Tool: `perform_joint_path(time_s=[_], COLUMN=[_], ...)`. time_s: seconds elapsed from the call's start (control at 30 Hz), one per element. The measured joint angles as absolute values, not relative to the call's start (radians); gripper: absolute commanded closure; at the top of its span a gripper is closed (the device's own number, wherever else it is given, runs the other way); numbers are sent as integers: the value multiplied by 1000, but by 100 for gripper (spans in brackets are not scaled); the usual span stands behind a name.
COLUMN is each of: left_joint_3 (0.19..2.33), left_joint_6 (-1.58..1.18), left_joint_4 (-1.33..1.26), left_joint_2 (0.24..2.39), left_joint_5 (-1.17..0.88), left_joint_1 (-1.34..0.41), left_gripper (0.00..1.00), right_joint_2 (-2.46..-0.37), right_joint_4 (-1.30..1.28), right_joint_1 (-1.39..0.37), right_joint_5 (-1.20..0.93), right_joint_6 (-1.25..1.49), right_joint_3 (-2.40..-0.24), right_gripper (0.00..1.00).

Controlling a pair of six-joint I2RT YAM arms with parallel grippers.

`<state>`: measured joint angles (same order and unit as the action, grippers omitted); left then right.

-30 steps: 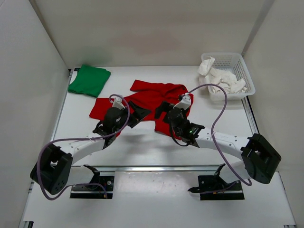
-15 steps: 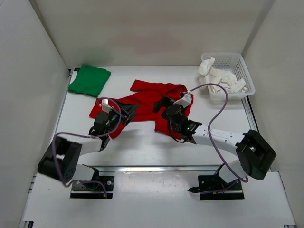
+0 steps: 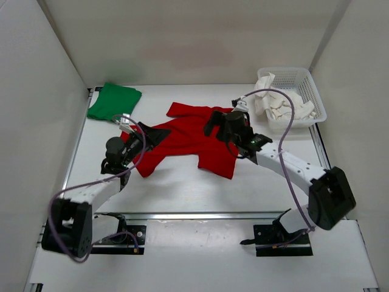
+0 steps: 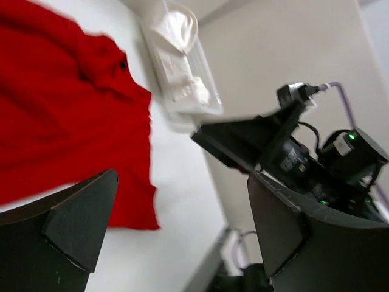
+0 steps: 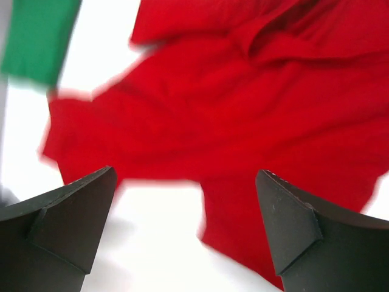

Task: Fold and stack the t-shirts
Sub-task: Flatten out the tshirt

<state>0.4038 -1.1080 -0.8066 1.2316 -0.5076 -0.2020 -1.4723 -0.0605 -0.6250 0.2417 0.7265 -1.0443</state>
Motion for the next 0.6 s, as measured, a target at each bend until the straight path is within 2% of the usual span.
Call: perform_joint_path(time_s=[0.13, 0.17, 0.2, 0.23, 0.33, 0.37, 0.4, 0.5, 0.6], left_joint_3=[477, 495, 506, 507, 509, 518, 529, 537, 538], left_joint_6=[-918, -886, -860, -846, -791, -773, -752, -703, -662], left_joint_4=[-557, -508, -459, -414, -234, -169, -105, 19, 101], left_joint_2=[1065, 1054, 1049, 1048, 1082, 1105, 1135, 1185, 1183], left_joint_5=[-439, -422, -403, -391, -323, -283, -244, -181, -118], left_joint_1=[-179, -160, -133, -98, 30, 61, 83, 125, 163], left_gripper=[1, 9, 45, 66, 78, 79, 75, 63, 54], right_joint_2=[-1323, -1285, -1246, -1201, -1074, -1055, -1051, -1073, -1062], right_joint_4=[-59, -44, -25, 24, 190, 170, 112, -10, -20], right_joint_1=[-640, -641, -627, -596, -385, -347, -366, -614, -752], right_joint_5=[180, 175, 140, 60, -169, -160, -106, 63, 67], right_joint_6=[544, 527, 521, 524, 567, 565, 551, 479, 431], right_joint_3=[-918, -878, -834, -774, -558, -526, -528, -606, -647], right_gripper=[1, 1, 1, 0, 1, 1, 1, 1, 1])
